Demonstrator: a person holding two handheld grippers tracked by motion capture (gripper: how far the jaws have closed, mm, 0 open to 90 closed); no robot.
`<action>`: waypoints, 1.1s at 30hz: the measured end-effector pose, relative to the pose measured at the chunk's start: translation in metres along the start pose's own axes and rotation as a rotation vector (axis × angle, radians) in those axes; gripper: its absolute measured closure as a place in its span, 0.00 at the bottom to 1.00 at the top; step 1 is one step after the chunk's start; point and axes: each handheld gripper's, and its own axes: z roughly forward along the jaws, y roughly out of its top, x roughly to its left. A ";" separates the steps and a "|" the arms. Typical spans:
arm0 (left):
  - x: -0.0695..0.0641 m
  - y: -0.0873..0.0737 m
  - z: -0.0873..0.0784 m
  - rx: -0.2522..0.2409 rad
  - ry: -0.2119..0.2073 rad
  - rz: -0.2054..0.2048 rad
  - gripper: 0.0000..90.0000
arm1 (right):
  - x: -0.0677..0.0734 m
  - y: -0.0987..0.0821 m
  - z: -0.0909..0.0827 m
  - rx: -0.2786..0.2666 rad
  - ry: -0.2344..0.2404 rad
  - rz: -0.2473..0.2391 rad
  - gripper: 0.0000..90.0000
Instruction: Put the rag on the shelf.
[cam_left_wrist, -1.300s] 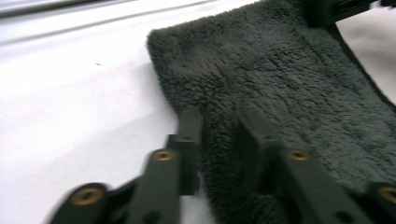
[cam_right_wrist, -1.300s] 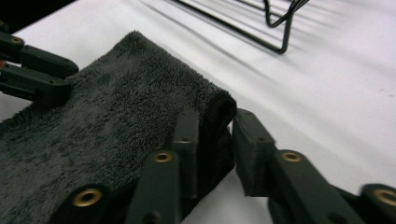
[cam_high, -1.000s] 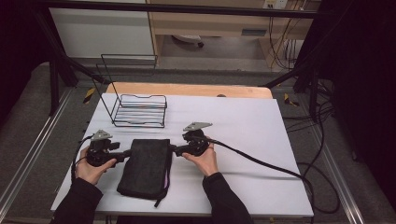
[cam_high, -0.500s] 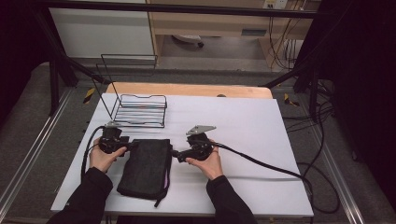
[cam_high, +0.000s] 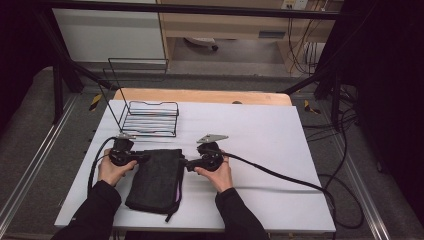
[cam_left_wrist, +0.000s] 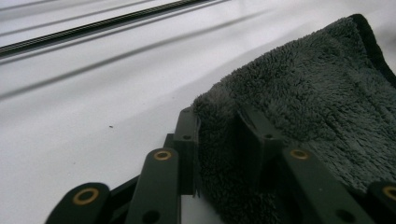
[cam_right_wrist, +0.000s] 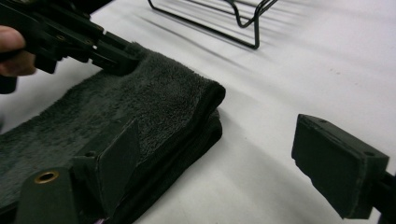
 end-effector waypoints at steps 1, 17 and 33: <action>-0.001 0.000 0.000 0.000 0.003 0.004 0.78 | 0.002 0.001 0.003 0.013 -0.001 0.000 0.18; -0.003 -0.004 0.001 -0.026 0.012 0.019 0.81 | 0.003 0.008 0.043 0.063 -0.042 0.016 0.45; -0.001 -0.004 0.000 -0.031 -0.002 -0.002 0.84 | 0.003 0.005 0.048 0.106 0.039 0.093 0.77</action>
